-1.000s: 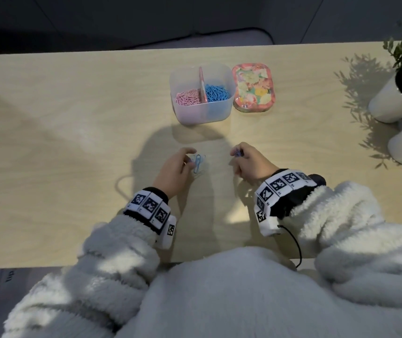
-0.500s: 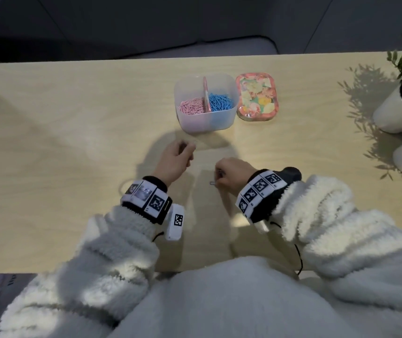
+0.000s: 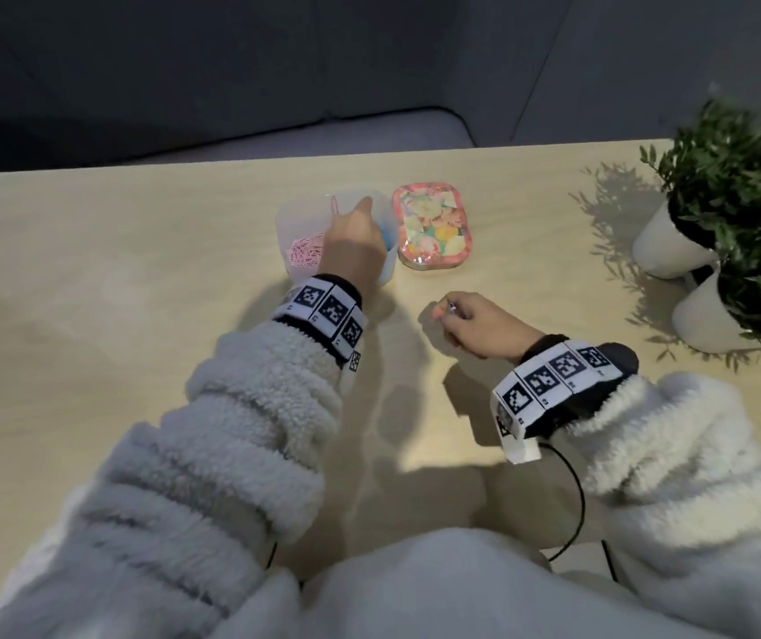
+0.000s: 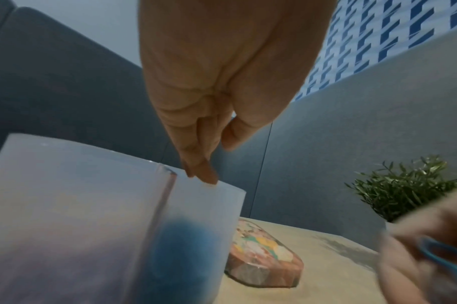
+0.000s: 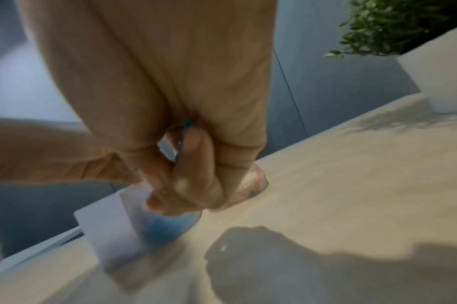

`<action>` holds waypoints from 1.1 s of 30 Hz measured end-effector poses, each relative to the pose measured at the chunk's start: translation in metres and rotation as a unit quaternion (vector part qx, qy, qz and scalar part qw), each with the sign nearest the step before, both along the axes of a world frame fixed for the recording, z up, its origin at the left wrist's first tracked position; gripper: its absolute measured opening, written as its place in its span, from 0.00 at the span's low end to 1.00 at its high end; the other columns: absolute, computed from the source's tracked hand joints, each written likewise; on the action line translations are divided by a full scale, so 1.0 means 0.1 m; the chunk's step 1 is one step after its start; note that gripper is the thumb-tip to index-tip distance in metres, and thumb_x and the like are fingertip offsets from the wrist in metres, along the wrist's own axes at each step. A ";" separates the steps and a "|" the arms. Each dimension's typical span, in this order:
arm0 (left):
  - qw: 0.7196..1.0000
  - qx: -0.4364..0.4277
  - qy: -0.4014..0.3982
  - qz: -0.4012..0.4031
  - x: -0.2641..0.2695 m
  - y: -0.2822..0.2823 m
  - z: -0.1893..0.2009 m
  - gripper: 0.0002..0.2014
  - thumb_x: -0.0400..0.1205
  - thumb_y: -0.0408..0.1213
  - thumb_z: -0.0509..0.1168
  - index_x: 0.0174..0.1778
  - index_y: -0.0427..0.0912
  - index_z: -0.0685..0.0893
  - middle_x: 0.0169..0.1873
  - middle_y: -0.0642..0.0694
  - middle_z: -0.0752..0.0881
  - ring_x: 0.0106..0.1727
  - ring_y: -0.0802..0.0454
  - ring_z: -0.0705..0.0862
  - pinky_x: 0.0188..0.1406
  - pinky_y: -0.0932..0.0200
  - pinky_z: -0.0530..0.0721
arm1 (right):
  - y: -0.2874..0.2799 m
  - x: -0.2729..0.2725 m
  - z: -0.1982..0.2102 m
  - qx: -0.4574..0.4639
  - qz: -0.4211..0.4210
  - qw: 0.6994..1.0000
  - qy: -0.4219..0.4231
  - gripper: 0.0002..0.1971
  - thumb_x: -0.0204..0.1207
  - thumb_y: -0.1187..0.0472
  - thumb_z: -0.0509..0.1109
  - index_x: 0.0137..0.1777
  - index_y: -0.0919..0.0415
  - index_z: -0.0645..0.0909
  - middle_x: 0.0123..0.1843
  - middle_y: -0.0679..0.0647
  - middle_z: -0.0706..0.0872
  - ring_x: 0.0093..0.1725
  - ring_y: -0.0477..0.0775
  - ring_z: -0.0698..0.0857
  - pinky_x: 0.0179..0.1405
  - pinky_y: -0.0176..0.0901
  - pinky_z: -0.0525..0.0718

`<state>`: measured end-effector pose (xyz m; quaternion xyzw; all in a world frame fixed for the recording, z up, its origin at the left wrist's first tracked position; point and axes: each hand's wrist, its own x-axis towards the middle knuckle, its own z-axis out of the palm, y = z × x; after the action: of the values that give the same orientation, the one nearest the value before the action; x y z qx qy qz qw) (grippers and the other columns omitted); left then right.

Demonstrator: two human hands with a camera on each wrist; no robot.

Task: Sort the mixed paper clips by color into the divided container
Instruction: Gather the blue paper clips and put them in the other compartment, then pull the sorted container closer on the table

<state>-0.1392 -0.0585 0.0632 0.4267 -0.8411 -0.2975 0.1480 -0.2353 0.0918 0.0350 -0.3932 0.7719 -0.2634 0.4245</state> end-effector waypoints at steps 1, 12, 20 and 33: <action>1.000 0.004 0.014 0.007 0.02 -0.01 -0.02 0.18 0.81 0.24 0.50 0.65 0.34 0.75 0.39 0.35 0.82 0.50 0.39 0.81 0.63 0.48 0.72 | -0.11 -0.08 0.03 0.002 -0.014 1.000 0.017 0.11 0.83 0.62 0.57 0.39 0.54 0.75 0.27 0.53 0.75 0.18 0.44 0.72 0.09 0.27 0.64; 0.990 0.025 0.048 0.131 0.73 -0.20 -0.35 0.25 0.86 0.35 0.49 0.79 0.34 0.55 0.80 0.38 0.61 0.79 0.41 0.64 0.75 0.54 0.62 | -1.47 0.00 0.41 -0.012 0.004 0.998 0.064 0.09 0.76 0.69 0.54 0.45 0.67 0.76 0.47 0.65 0.81 0.43 0.64 0.85 0.39 0.53 0.84; 0.975 0.166 0.112 0.101 0.88 -0.23 -0.49 0.25 0.82 0.55 0.43 0.73 0.51 0.66 0.68 0.42 0.78 0.64 0.41 0.80 0.61 0.37 0.82 | -1.00 -0.43 0.14 -0.016 -0.195 0.945 0.263 0.15 0.80 0.59 0.59 0.60 0.69 0.79 0.62 0.65 0.82 0.62 0.65 0.80 0.56 0.48 0.77; 0.975 0.172 0.119 0.081 1.12 -0.03 -0.58 0.24 0.83 0.52 0.44 0.76 0.53 0.63 0.74 0.47 0.73 0.73 0.49 0.72 0.72 0.42 0.74 | -0.99 -0.48 -0.33 0.119 -0.241 0.933 0.238 0.42 0.63 0.41 0.77 0.66 0.71 0.68 0.70 0.65 0.72 0.72 0.65 0.68 0.69 0.56 0.69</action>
<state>-0.0270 -0.0614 0.0050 0.4742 -0.7163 -0.4730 0.1957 -0.2828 -0.0075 0.0017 -0.1932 0.9474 -0.1633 0.1960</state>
